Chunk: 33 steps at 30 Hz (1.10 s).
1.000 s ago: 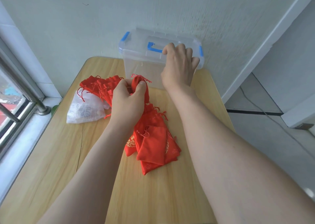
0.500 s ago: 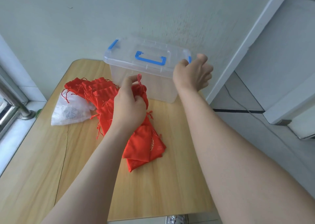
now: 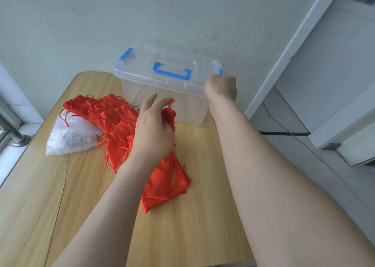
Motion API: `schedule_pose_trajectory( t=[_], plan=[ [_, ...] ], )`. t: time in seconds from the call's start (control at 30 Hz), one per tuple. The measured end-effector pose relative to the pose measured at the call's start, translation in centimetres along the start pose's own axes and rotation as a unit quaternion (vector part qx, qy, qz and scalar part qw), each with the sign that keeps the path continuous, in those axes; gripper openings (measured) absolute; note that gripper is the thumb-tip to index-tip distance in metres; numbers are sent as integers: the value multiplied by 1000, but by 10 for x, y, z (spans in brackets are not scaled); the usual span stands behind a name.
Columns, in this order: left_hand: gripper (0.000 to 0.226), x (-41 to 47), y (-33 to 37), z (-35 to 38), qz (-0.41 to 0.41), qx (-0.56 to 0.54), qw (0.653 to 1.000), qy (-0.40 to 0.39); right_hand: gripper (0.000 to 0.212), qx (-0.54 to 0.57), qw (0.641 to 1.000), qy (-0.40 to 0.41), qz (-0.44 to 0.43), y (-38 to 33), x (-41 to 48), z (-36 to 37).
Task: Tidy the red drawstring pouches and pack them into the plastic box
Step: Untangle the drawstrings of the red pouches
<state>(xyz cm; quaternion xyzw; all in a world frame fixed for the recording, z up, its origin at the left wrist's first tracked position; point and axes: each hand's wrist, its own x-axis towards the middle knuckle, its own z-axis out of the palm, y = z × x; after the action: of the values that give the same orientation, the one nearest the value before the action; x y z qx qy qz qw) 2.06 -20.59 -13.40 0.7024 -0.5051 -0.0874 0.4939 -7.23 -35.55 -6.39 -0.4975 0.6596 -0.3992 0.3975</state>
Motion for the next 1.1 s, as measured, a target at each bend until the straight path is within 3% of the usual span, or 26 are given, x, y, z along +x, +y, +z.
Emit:
schedule_pose_trajectory(
  t=[0.13, 0.2, 0.27, 0.37, 0.5, 0.6, 0.67, 0.73, 0.83, 0.93, 1.03, 1.1],
  plan=[
    [66, 0, -2, -2, -22, -15, 1000, 12, 35, 31, 999, 0, 23, -2, 1, -1],
    [70, -2, 1, -5, -33, -40, 998, 32, 29, 105, 992, -2, 76, 0, 1, -5],
    [70, -3, 7, -11, -39, -68, 993, 88, 28, 158, 980, -5, 119, 1, -1, -8],
    [60, -1, 14, -26, -74, -75, 978, 181, 34, 137, 984, 16, 110, 1, -1, -7],
    [36, 10, 14, -40, -128, -70, 972, 185, 43, 16, 996, 60, 61, -5, -8, -7],
    [16, 24, 10, -43, -131, -44, 970, 202, 43, -167, 973, 135, -89, -9, -24, -4],
    [15, 33, 9, -44, -120, -27, 961, 250, 43, -193, 954, 111, -199, -11, -37, 7],
    [15, 44, 9, -45, -105, -10, 957, 270, 47, -246, 931, 31, -266, -15, -47, 22],
    [31, 65, 5, -46, -130, 41, 955, 263, 51, -352, 886, -74, -291, -20, -53, 37],
    [39, 81, 0, -53, -164, 95, 951, 243, 31, -394, 863, -93, -304, -17, -50, 39],
    [28, 91, -9, -58, -212, 94, 949, 213, 32, -381, 870, -88, -302, -15, -47, 36],
    [35, 97, -16, -61, -247, 70, 945, 201, 35, -371, 875, -94, -295, -17, -45, 37]
  ],
)
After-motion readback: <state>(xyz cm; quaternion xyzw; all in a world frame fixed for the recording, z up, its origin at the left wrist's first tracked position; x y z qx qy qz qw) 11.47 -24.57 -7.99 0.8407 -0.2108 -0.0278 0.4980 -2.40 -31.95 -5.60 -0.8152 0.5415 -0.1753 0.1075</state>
